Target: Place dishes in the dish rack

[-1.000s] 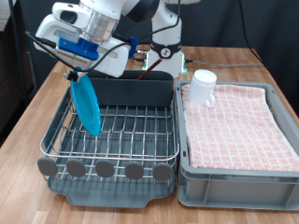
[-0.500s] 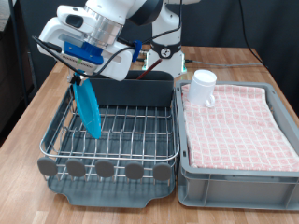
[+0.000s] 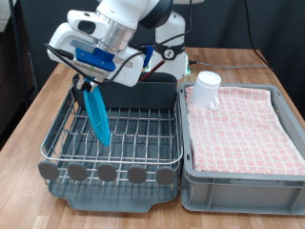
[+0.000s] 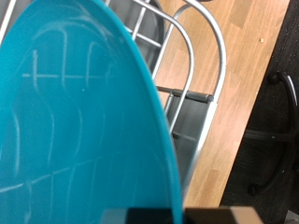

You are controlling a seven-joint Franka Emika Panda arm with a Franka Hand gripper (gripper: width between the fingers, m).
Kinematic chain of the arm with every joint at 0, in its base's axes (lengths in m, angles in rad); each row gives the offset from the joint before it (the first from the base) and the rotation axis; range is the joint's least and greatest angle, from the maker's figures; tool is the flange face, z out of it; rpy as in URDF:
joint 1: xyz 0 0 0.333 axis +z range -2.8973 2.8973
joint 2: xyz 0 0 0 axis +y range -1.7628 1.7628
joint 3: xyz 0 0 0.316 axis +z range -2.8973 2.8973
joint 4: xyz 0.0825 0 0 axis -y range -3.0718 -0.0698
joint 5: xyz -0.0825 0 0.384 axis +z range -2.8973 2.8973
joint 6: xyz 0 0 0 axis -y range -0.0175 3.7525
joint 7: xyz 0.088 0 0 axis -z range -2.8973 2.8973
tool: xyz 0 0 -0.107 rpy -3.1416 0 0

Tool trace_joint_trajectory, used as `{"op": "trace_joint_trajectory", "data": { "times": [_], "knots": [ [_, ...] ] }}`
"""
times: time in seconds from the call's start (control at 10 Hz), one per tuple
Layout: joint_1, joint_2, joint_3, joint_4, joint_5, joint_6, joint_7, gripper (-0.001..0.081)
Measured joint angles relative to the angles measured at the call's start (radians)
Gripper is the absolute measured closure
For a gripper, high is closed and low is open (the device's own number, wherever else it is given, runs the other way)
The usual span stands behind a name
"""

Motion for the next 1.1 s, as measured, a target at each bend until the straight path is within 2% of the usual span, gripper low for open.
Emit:
{"op": "trace_joint_trajectory", "data": {
  "times": [0.1,0.5,0.9,1.0,1.1],
  "knots": [
    [0.0,0.006,0.003,0.0,0.009,0.005,0.002,0.0781],
    [-0.014,0.034,0.014,-0.012,0.17,0.09,-0.052,0.0781],
    [-0.021,0.038,0.016,-0.019,0.263,0.093,-0.07,0.0781],
    [-0.021,0.038,0.02,-0.022,0.304,0.086,-0.089,0.0625],
    [-0.021,0.037,0.023,-0.022,0.349,0.084,-0.116,0.0625]
  ]
}}
